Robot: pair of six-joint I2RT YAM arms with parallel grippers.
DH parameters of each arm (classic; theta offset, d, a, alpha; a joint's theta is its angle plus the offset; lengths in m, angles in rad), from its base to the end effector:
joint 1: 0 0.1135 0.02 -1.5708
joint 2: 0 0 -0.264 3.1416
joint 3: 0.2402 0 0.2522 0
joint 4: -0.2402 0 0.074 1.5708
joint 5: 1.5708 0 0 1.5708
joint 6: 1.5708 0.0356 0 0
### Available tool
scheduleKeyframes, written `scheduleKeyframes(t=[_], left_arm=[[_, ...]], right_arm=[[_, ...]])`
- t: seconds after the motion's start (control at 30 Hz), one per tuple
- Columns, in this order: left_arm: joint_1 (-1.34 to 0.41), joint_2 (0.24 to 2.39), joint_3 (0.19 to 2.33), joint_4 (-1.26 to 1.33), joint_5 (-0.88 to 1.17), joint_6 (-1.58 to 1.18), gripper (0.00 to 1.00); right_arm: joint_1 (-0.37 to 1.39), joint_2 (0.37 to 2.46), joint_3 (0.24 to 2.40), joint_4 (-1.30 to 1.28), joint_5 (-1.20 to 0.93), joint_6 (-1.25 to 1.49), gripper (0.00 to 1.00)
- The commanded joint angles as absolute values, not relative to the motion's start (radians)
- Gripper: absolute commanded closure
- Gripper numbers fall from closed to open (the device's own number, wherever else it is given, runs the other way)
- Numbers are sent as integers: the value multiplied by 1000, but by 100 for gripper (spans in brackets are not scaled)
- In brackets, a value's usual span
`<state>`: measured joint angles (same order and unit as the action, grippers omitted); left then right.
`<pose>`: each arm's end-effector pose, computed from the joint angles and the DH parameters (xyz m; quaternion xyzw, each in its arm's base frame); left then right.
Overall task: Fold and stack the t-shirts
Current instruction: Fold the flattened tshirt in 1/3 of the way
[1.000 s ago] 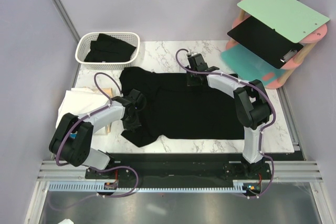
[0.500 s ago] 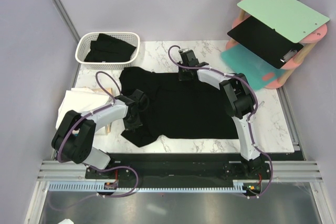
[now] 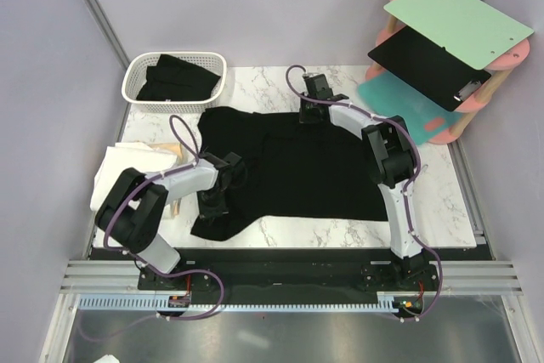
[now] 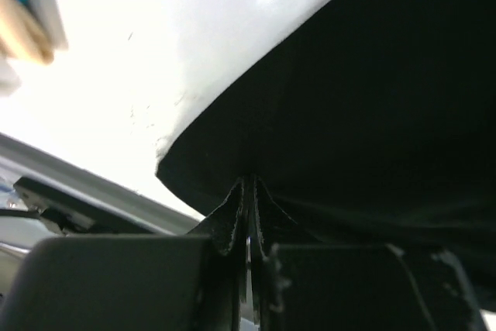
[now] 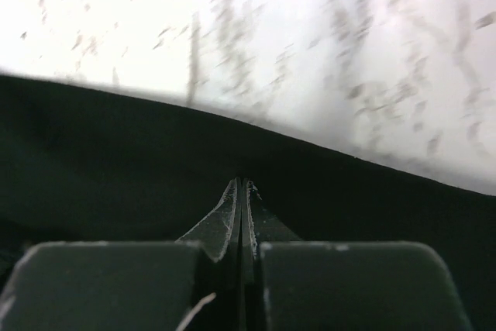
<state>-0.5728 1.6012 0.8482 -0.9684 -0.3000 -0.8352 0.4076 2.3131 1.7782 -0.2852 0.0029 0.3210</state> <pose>0.2003 -0.1167 0.1469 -0.1178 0.9790 0.1617 0.0398 0.4724 0.2039 0.1547 -0.0397 0.9295 0.1294 0.3430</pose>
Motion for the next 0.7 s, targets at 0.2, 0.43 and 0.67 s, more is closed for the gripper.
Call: scheduleKeyframes(t=[0.2,0.43,0.67], left_arm=[[-600,1486,713,-931,-218,-989,98],[-615,1444,779,-949,-290,-989,98],[-624,1371,981,-954,-429,-913,98]], right_arm=[[345,2390,1851,-365,-40,339,100],[345,2361,1829,-344,-107,318,100],[376,2202,1747,-341,-118,290,100]])
